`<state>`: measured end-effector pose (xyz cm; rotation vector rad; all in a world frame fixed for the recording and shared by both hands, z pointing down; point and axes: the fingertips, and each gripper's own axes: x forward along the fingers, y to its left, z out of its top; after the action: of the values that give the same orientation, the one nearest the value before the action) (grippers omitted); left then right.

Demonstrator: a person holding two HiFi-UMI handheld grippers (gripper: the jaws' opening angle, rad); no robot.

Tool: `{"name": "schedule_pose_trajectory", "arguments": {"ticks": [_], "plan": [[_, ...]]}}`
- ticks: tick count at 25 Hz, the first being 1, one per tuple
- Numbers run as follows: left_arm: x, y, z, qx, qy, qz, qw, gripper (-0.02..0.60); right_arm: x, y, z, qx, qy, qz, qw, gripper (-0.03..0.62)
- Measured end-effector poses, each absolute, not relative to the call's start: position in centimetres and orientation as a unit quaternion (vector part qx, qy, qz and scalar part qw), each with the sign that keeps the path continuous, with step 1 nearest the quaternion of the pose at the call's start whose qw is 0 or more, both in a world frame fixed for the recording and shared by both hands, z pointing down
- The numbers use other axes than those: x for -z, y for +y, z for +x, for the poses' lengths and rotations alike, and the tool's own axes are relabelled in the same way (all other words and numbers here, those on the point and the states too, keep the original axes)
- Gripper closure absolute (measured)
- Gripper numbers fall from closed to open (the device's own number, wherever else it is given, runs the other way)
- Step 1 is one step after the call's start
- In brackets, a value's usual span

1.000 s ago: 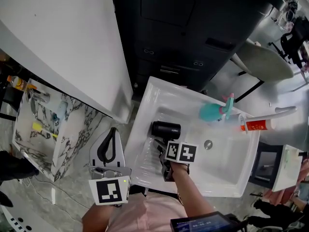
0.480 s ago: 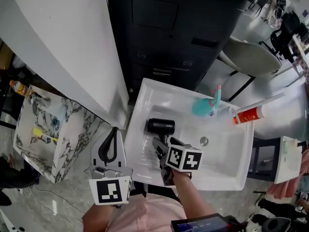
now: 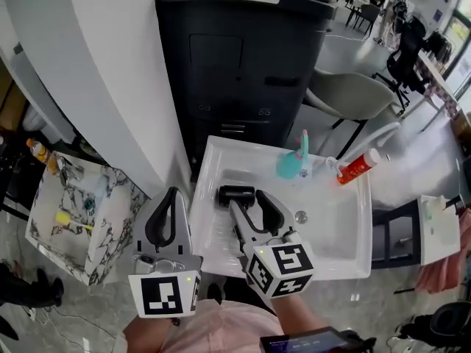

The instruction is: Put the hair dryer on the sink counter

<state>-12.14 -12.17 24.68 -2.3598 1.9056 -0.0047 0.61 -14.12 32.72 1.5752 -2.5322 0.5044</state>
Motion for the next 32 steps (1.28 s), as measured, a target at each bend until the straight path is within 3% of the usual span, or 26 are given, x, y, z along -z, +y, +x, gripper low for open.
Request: {"name": "schedule_pose_trajectory", "arguments": {"ticks": [5,10,32], "plan": [[-20.5,-9.8,-11.7,-0.033,0.614,-0.783,0.089,0.571,-26.0,-11.4,0.8,-0.063,-0.842,0.536,0.008,0.445],[-19.2,-8.5,-11.8,-0.046,0.611,-0.784,0.096,0.571,-23.1,-9.5,1.5,-0.002,-0.824,0.567,-0.004,0.592],[-18.6,-7.1,-12.2,-0.062,0.601,-0.791,0.097,0.571,-21.0,-7.5,-0.2,0.048,-0.834,0.55,-0.016,0.597]]}}
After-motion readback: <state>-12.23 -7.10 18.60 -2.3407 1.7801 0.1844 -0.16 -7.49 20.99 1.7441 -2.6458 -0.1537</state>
